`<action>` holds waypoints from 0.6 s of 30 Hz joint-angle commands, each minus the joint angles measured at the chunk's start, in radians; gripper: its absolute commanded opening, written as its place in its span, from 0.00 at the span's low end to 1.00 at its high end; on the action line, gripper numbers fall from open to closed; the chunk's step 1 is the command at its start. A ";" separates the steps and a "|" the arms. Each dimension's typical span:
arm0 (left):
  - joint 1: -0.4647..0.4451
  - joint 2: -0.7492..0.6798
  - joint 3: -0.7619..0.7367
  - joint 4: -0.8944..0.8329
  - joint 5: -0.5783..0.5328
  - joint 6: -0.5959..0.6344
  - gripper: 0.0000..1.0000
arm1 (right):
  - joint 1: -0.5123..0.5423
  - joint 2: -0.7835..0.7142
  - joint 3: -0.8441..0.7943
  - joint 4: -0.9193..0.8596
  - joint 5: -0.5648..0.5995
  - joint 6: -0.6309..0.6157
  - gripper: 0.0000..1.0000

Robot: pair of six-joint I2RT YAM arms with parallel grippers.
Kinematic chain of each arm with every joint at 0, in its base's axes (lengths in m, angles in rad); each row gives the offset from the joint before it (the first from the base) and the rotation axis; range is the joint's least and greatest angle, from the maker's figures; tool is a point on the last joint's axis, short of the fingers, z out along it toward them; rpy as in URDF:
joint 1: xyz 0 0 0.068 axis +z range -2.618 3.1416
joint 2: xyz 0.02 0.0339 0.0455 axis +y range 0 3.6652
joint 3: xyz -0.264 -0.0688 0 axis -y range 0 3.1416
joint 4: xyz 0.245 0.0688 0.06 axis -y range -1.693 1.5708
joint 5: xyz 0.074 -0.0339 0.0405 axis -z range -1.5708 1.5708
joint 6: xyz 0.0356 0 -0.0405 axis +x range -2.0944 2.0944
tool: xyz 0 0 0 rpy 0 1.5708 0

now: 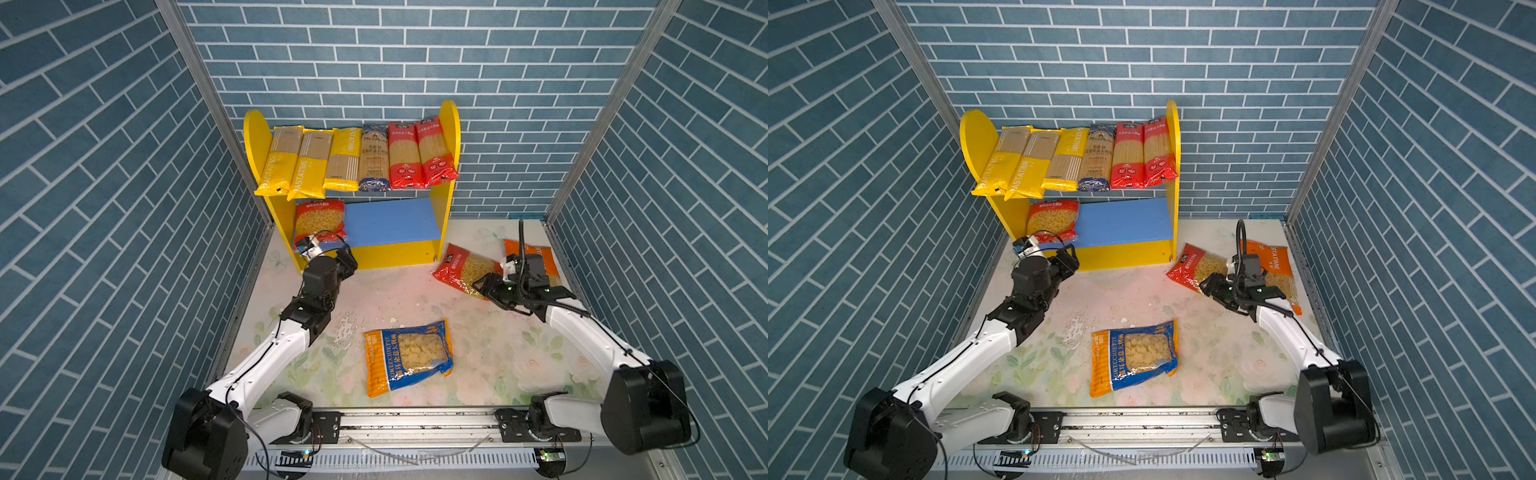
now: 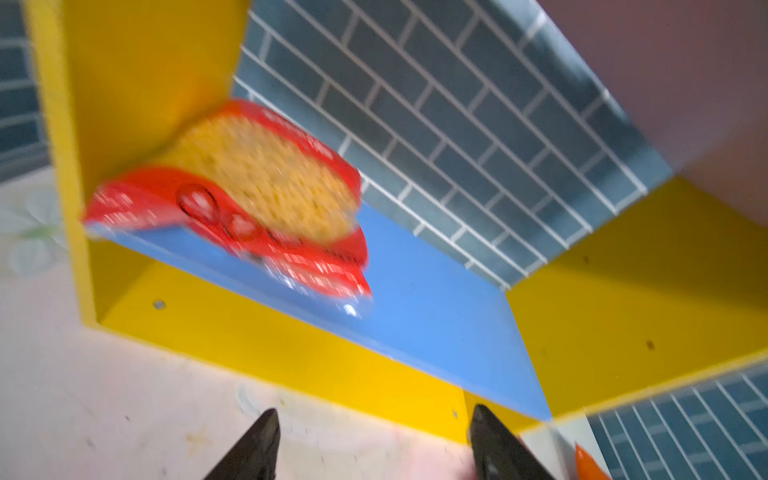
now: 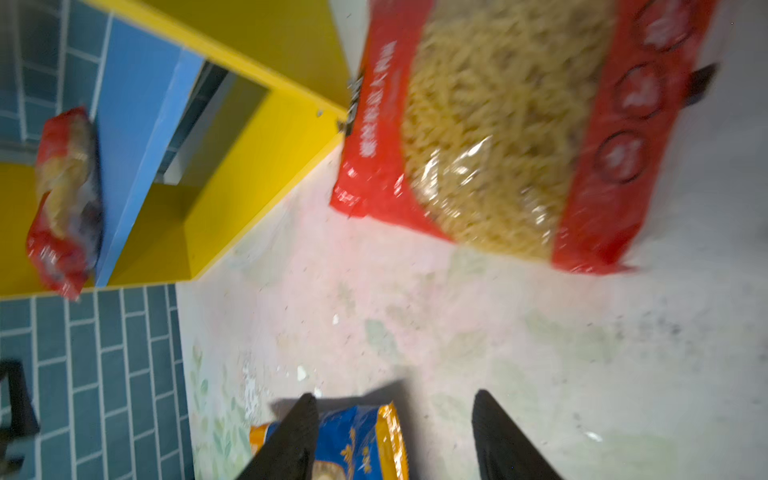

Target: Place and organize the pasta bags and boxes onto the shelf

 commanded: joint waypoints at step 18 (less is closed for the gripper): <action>-0.461 0.288 -0.024 0.003 -0.030 -0.145 0.74 | -0.067 0.785 0.755 -0.123 0.195 -0.135 0.56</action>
